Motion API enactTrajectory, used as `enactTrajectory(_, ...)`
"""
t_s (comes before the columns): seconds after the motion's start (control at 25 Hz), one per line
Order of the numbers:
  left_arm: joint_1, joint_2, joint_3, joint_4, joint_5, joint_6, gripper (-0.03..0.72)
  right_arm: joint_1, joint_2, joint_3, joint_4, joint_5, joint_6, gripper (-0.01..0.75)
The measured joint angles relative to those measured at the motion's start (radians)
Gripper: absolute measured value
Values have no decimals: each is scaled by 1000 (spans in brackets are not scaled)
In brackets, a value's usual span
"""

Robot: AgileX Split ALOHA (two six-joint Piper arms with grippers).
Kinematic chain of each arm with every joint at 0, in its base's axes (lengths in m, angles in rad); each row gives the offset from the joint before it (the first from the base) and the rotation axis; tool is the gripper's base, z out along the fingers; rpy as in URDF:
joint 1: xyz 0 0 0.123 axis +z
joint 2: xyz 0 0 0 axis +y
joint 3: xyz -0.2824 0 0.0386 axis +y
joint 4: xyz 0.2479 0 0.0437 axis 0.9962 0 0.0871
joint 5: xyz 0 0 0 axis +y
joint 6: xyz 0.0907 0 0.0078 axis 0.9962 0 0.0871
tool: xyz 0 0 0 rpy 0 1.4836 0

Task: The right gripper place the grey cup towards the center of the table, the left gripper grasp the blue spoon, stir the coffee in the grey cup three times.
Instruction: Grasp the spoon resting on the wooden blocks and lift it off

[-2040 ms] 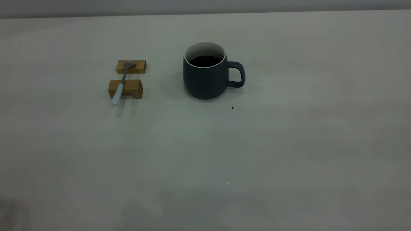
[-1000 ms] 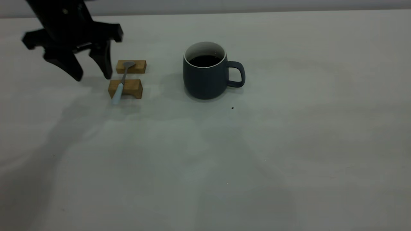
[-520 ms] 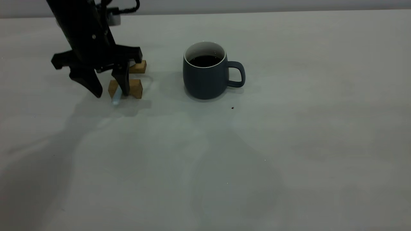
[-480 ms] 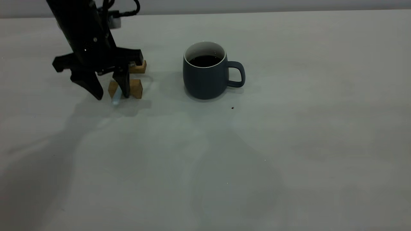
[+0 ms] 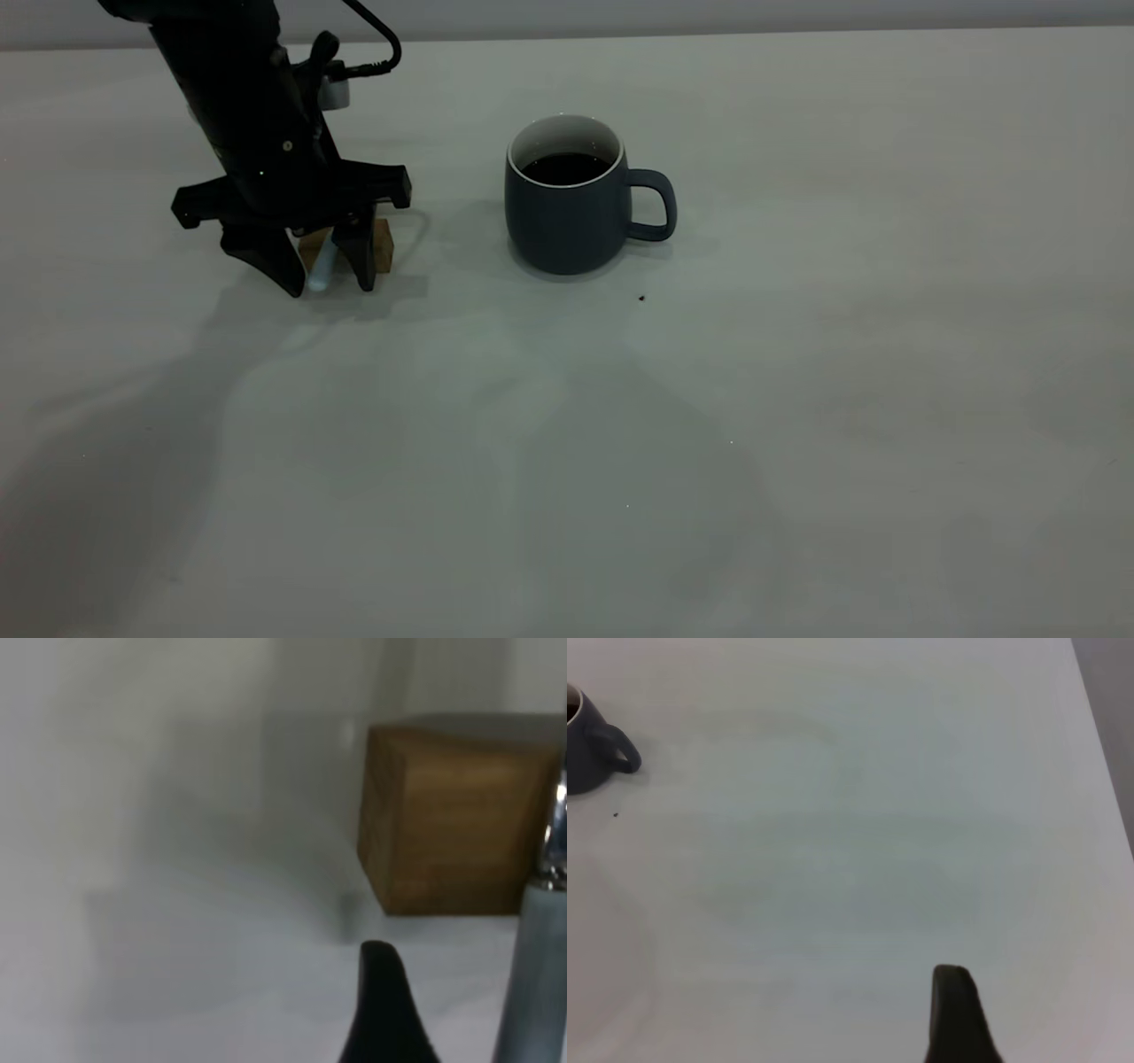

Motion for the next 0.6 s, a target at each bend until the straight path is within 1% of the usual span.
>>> enactTrajectory(0.08, 0, 2, -1, 0, -2, -9, 515, 0, 0, 0, 0, 0, 0, 511)
enactTrajectory(0.16, 0, 3, -1, 0, -2, -28, 440, 0, 0, 0, 0, 0, 0, 511)
enactTrajectory(0.2, 0, 3, -2, 0, -2, -36, 384, 0, 0, 0, 0, 0, 0, 511)
enactTrajectory(0.32, 0, 3, -3, 0, 1, -59, 176, 0, 0, 0, 0, 0, 0, 511)
enactTrajectory(0.36, 0, 3, -5, 0, 7, -62, 127, 0, 0, 0, 0, 0, 0, 511)
enactTrajectory(0.6, -1, -89, -47, -5, 130, -69, 133, 0, 0, 0, 0, 0, 0, 511)
